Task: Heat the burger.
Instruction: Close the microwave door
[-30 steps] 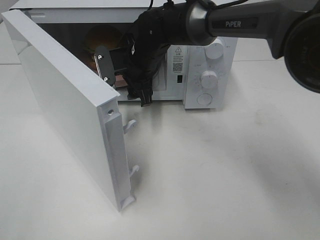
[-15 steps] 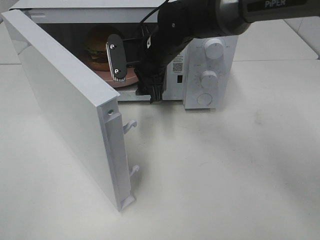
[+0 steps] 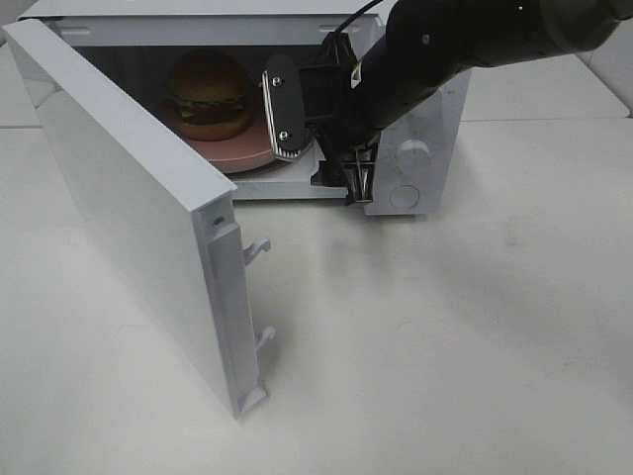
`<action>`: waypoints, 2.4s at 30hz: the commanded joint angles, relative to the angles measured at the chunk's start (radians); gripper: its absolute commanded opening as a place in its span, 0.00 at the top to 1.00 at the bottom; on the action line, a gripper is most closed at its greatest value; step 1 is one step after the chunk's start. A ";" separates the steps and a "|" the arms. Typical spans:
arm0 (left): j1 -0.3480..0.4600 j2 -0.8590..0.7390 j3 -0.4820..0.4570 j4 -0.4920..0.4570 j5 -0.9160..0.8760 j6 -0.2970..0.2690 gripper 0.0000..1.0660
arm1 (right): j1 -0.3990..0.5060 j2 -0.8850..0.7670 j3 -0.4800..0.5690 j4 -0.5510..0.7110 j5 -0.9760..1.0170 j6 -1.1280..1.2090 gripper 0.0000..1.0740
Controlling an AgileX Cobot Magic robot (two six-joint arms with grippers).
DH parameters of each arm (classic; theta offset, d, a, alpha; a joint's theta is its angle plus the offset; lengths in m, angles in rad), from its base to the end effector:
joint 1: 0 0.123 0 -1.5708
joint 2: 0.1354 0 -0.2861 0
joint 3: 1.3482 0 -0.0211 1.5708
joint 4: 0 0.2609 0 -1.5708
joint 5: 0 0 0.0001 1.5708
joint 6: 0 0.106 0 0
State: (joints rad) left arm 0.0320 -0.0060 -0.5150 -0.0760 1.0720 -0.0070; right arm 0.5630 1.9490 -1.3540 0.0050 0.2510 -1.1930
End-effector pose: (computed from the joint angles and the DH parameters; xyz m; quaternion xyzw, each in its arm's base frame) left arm 0.0132 -0.0067 0.2790 -0.0145 0.8500 -0.0314 0.5257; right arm 0.3853 0.2433 0.1908 -0.7056 0.5883 -0.1209 0.3760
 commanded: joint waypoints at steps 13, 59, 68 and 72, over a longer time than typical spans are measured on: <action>0.003 -0.005 -0.001 -0.004 0.000 -0.001 0.06 | -0.004 -0.170 0.199 0.013 -0.067 0.015 0.29; 0.003 -0.005 -0.001 -0.004 0.000 -0.001 0.06 | -0.004 -0.850 0.661 0.011 0.233 0.988 0.29; 0.003 -0.005 -0.001 -0.004 0.000 -0.001 0.06 | -0.004 -0.968 0.661 0.007 0.465 1.099 0.29; 0.003 -0.005 -0.001 -0.004 0.000 -0.001 0.06 | -0.004 -1.010 0.661 0.007 0.522 1.123 0.29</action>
State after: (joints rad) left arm 0.0320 -0.0060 -0.5150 -0.0760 1.0720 -0.0070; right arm 0.5630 0.9480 -0.6950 0.0210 0.7520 -0.0840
